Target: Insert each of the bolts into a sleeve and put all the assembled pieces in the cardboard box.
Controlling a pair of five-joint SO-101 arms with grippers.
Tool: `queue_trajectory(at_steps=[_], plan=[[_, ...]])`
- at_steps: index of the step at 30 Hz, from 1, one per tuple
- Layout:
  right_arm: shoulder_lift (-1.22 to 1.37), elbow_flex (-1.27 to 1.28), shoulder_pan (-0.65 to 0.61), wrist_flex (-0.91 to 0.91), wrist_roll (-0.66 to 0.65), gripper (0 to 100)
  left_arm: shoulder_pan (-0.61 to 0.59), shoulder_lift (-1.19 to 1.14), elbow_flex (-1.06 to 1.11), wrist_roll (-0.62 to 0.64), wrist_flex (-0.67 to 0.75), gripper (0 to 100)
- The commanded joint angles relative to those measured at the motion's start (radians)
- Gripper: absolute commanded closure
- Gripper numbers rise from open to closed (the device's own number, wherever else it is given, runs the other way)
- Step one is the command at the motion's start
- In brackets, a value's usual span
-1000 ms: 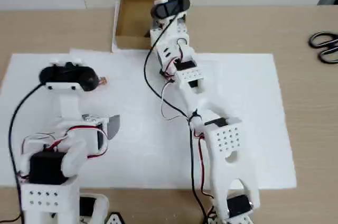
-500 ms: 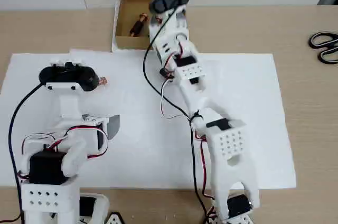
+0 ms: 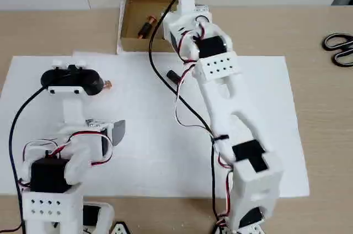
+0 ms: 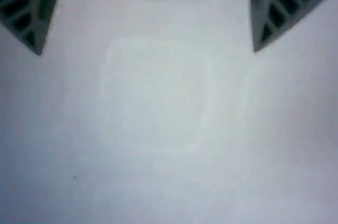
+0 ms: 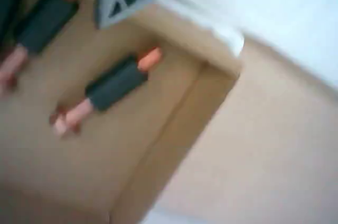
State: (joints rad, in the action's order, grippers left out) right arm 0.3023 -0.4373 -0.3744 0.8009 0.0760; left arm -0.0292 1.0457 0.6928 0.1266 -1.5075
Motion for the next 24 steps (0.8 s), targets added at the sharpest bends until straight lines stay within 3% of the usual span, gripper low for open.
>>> queue_trajectory(at_steps=[1, 11, 15, 24], plan=[[-0.133, -0.046, 0.008, 0.174, -0.008, 73.8, -0.005, 0.012, -0.012, -0.008, -0.003, 76], [-0.234, -0.044, 0.007, 0.636, -0.009, 73.7, -0.005, 0.012, -0.01, -0.008, -0.003, 76], [-0.231, -0.04, 0.038, 0.693, -0.011, 73.7, -0.005, 0.012, -0.01, -0.008, -0.003, 76], [-0.068, -0.04, 0.065, 0.638, -0.046, 73.6, -0.005, 0.012, -0.008, -0.008, -0.003, 76]])
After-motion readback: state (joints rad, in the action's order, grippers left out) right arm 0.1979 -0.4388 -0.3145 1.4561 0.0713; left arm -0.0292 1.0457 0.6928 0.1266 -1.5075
